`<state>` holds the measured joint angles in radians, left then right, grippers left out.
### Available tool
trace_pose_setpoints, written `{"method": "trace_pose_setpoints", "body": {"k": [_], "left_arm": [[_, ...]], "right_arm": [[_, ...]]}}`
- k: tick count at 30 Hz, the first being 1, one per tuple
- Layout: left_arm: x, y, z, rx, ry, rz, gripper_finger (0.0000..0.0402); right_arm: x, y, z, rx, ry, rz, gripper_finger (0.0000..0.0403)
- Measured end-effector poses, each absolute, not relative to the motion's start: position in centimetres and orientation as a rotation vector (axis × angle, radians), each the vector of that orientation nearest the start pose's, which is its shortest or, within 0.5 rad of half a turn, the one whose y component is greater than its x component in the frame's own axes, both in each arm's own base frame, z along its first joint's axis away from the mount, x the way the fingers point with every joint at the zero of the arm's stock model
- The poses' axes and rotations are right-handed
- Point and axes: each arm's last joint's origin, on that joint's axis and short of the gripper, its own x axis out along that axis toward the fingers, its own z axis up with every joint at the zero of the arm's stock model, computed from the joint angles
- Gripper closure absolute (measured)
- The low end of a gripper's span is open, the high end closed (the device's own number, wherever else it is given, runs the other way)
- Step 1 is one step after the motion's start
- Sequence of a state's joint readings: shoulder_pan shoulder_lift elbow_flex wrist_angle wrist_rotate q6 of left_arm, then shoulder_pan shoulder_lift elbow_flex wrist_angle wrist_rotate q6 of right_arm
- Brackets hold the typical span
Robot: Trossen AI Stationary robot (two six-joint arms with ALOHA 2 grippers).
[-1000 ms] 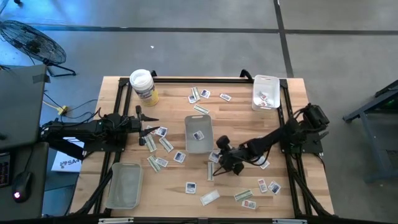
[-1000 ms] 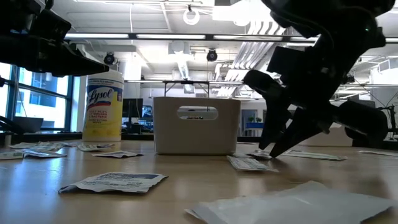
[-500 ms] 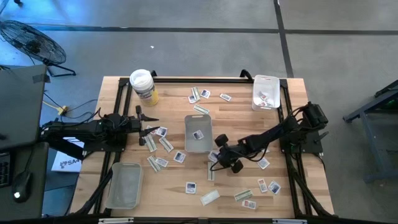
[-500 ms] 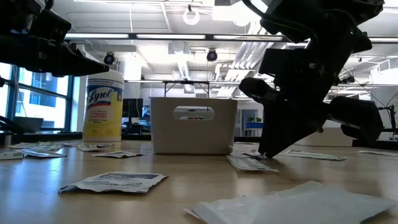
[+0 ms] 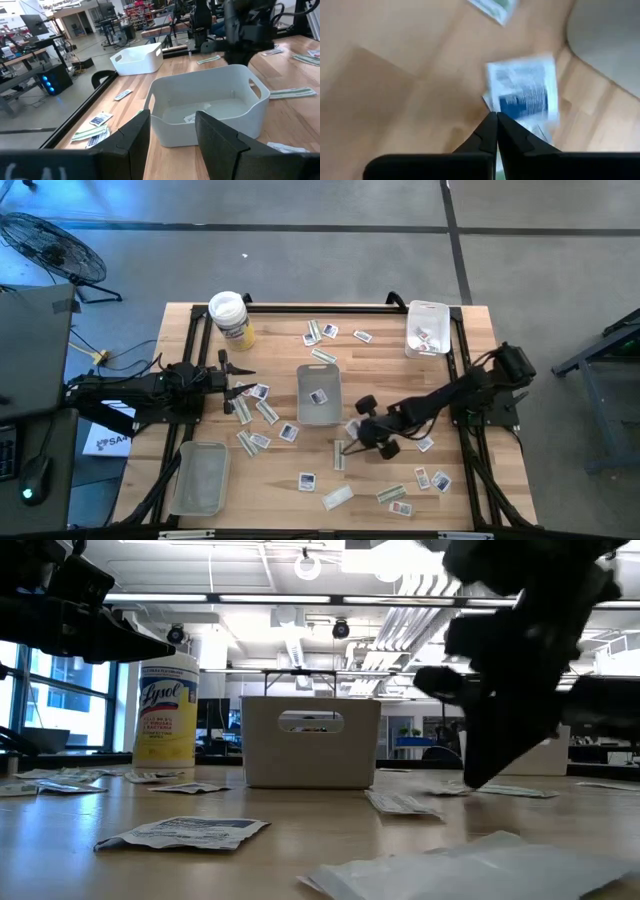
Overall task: Pick & Place First Aid Supplies
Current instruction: Put the blue pad into the middle gray bin
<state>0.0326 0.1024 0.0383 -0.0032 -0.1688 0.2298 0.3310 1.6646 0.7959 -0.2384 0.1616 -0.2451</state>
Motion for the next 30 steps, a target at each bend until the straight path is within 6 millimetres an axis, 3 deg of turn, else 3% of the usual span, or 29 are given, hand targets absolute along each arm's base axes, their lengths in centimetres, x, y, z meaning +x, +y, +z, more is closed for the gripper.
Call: {"method": "trace_pose_setpoints", "body": {"k": [9,14,23,30], "left_arm": [[10.2,0.8,16.8,0.234,0.09,0.192,0.0247],[10.2,0.8,16.8,0.234,0.091,0.193,0.0247],[10.2,0.8,16.8,0.234,0.09,0.193,0.0247],[10.2,0.8,16.8,0.234,0.09,0.193,0.0247]], "right_arm": [[25.9,11.3,15.9,-0.463,0.999,0.285,0.0402],[26.9,11.4,15.7,-0.478,0.923,0.18,0.038],[27.7,10.7,13.8,-0.486,0.982,0.186,0.0276],[27.9,9.6,13.4,-0.457,0.983,0.218,0.0262]]}}
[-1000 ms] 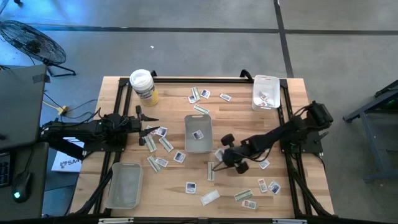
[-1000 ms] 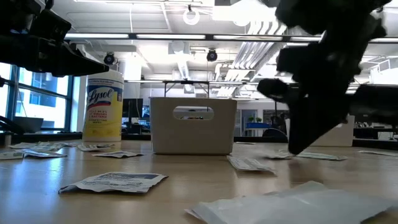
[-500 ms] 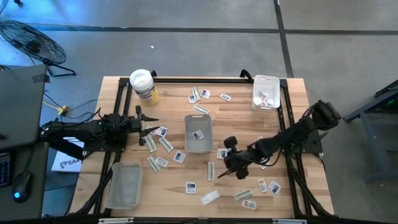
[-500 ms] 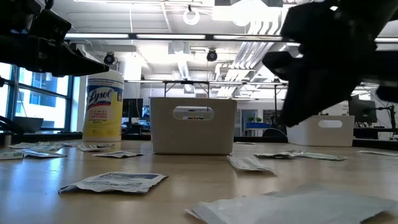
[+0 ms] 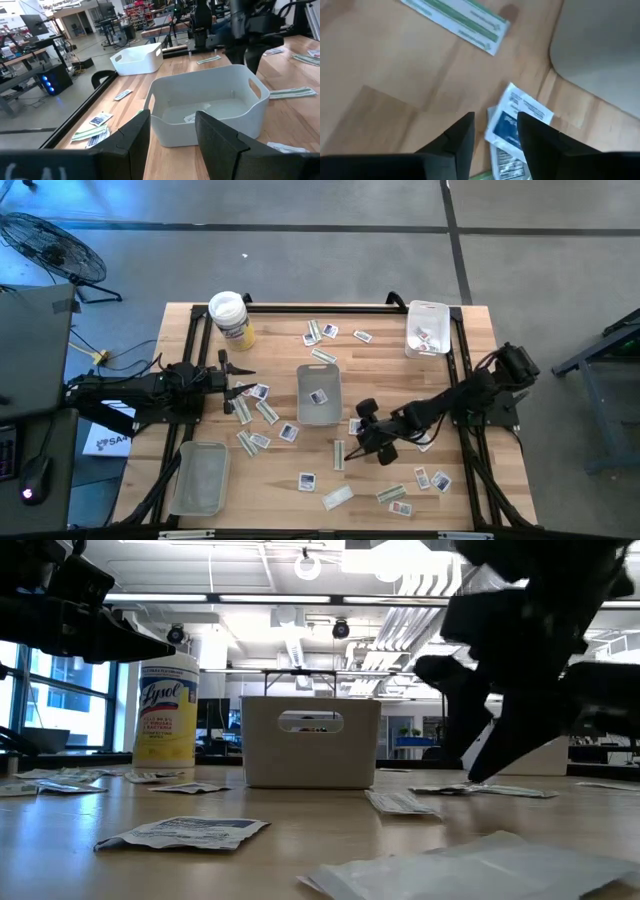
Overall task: Pick & Place First Aid Supplies
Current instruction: Put the blue pad into the middle gray bin
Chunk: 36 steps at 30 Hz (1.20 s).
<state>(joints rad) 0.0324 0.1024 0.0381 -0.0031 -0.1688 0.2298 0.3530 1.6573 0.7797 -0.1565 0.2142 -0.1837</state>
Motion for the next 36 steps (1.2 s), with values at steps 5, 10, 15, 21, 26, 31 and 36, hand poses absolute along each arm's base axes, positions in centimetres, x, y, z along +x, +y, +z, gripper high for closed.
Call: {"method": "trace_pose_setpoints", "body": {"k": [5,10,15,21,26,31,36], "left_arm": [[10.2,0.8,16.8,0.234,0.091,0.193,0.0247],[10.2,0.8,16.8,0.234,0.09,0.193,0.0247],[10.2,0.8,16.8,0.234,0.09,0.192,0.0247],[10.2,0.8,16.8,0.234,0.09,0.193,0.0247],[10.2,0.8,16.8,0.234,0.091,0.193,0.0247],[10.2,0.8,16.8,0.234,0.09,0.192,0.0247],[10.2,0.8,16.8,0.234,0.09,0.192,0.0247]], "right_arm": [[27.1,8.1,11.9,-0.386,0.992,0.213,0.0285],[26.6,7.4,11.2,-0.325,0.984,0.216,0.0324],[26.7,7.4,11.2,-0.282,0.967,0.231,0.0375],[27.2,7.7,11.6,-0.251,0.954,0.234,0.0396],[28.4,8.6,13.1,-0.234,0.931,0.281,0.0401],[29.2,9.8,15.4,-0.185,1.024,0.326,0.04],[30.7,11.5,19.7,-0.262,1.02,0.308,0.0401]]}}
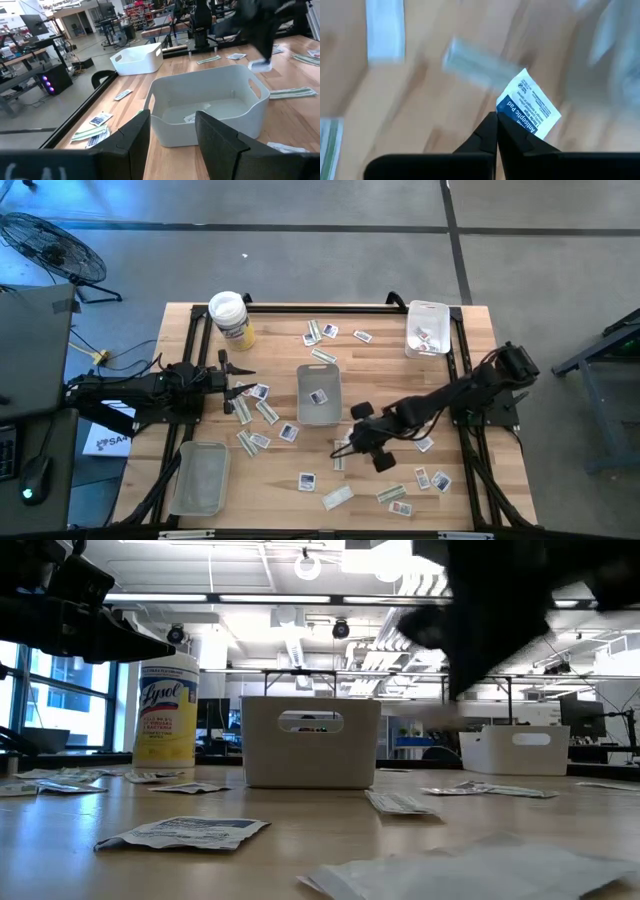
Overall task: Pick & Place First Aid Supplies
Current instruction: Put the blue pad into the middle gray bin
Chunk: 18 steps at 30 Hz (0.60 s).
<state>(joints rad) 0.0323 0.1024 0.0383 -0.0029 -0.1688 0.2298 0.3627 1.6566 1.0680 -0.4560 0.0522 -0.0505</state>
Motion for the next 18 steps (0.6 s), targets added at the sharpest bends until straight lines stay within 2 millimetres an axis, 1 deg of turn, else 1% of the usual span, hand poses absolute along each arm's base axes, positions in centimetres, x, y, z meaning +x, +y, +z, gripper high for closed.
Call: {"method": "trace_pose_setpoints", "body": {"k": [2,4,6,8,11,15,18], "left_arm": [[10.2,0.8,16.8,0.234,0.09,0.193,0.0247],[10.2,0.8,16.8,0.234,0.091,0.193,0.0247],[10.2,0.8,16.8,0.234,0.09,0.192,0.0247],[10.2,0.8,16.8,0.234,0.09,0.193,0.0247],[10.2,0.8,16.8,0.234,0.091,0.193,0.0247],[10.2,0.8,16.8,0.234,0.09,0.192,0.0247],[10.2,0.8,16.8,0.234,0.09,0.193,0.0247]], "right_arm": [[31.8,12.1,21.6,-0.289,0.923,0.275,0.0402],[32.7,12.3,23.3,-0.287,0.828,0.231,0.0402],[33.5,12.0,24.4,-0.279,0.758,0.178,0.0401],[34.1,11.2,25.0,-0.27,0.716,0.118,0.0402],[35.1,9.3,24.8,-0.242,0.709,0.066,0.0402],[36.6,6.9,22.7,-0.187,0.761,-0.009,0.0402],[37.4,5.6,21.6,-0.156,0.784,-0.014,0.0402]]}}
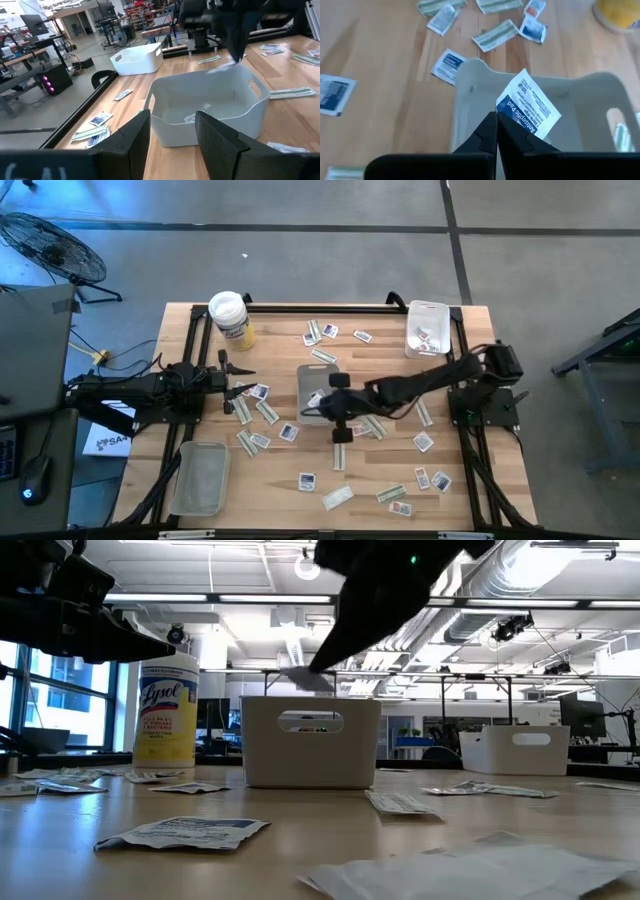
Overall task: Pick & Place First Aid Supplies
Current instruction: Put the blue pad into the middle gray bin
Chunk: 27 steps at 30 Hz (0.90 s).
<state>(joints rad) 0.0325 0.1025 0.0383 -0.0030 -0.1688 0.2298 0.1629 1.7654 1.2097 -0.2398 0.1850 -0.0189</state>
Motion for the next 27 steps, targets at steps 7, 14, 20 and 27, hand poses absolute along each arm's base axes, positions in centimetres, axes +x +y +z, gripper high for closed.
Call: {"method": "trace_pose_setpoints", "body": {"k": [7,14,20,27], "left_arm": [[10.2,0.8,16.8,0.234,0.09,0.193,0.0247],[10.2,0.8,16.8,0.234,0.091,0.192,0.0247],[10.2,0.8,16.8,0.234,0.09,0.193,0.0247],[10.2,0.8,16.8,0.234,0.09,0.193,0.0247]], "right_arm": [[37.6,2.9,19.9,-0.107,0.885,-0.058,0.0399],[37.6,2.3,19.9,-0.097,0.892,-0.075,0.0355],[36.7,2.8,21.5,-0.089,0.883,-0.035,0.0317],[32.6,7.1,24.8,0.02,0.978,0.089,0.0324]]}}
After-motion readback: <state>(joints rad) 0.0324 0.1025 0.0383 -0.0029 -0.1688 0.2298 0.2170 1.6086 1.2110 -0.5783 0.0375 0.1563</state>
